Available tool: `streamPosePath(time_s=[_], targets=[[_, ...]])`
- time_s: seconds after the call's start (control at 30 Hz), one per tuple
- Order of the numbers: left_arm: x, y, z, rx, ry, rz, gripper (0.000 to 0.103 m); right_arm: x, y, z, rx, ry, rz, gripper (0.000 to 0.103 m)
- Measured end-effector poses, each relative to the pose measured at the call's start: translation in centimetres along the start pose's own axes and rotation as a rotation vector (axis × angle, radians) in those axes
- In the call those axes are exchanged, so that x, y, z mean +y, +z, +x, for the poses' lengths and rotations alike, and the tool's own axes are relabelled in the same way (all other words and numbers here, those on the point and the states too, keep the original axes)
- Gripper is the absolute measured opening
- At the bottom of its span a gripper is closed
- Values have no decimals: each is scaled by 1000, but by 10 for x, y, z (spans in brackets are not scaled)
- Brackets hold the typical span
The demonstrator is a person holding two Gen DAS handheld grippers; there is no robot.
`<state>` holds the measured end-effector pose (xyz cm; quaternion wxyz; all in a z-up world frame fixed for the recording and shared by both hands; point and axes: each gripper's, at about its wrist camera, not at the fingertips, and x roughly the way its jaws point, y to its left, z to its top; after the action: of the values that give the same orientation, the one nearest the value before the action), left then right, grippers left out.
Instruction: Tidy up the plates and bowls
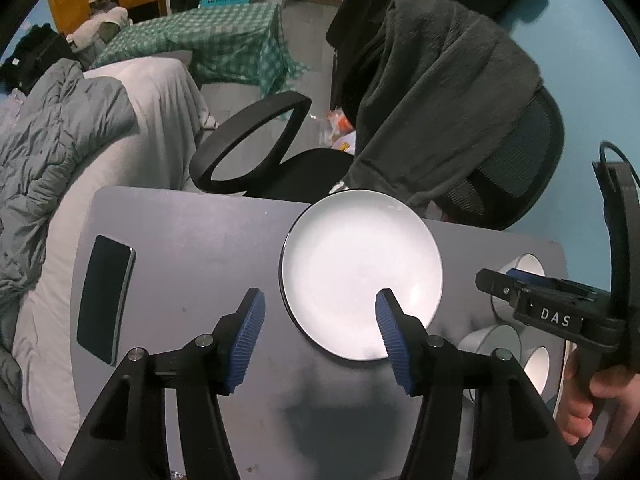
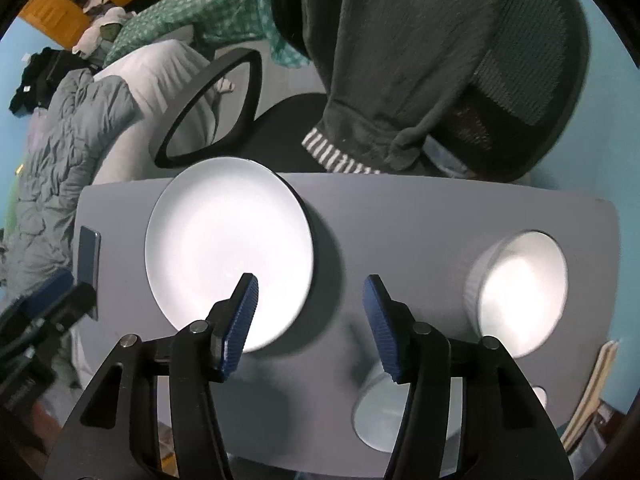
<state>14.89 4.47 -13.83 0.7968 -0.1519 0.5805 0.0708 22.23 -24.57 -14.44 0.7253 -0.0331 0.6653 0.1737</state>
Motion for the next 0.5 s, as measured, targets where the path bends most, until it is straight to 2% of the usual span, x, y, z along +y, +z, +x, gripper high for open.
streamPosePath(time_s=[0.27,0.5], targets=[[-4,-24,-27,-30,2,20,60,-8,-34,-30,-68,-34,7,56],[-15,-45,-42,-36,18,61,60,-18,-69,-46,-94,-40,55,59]])
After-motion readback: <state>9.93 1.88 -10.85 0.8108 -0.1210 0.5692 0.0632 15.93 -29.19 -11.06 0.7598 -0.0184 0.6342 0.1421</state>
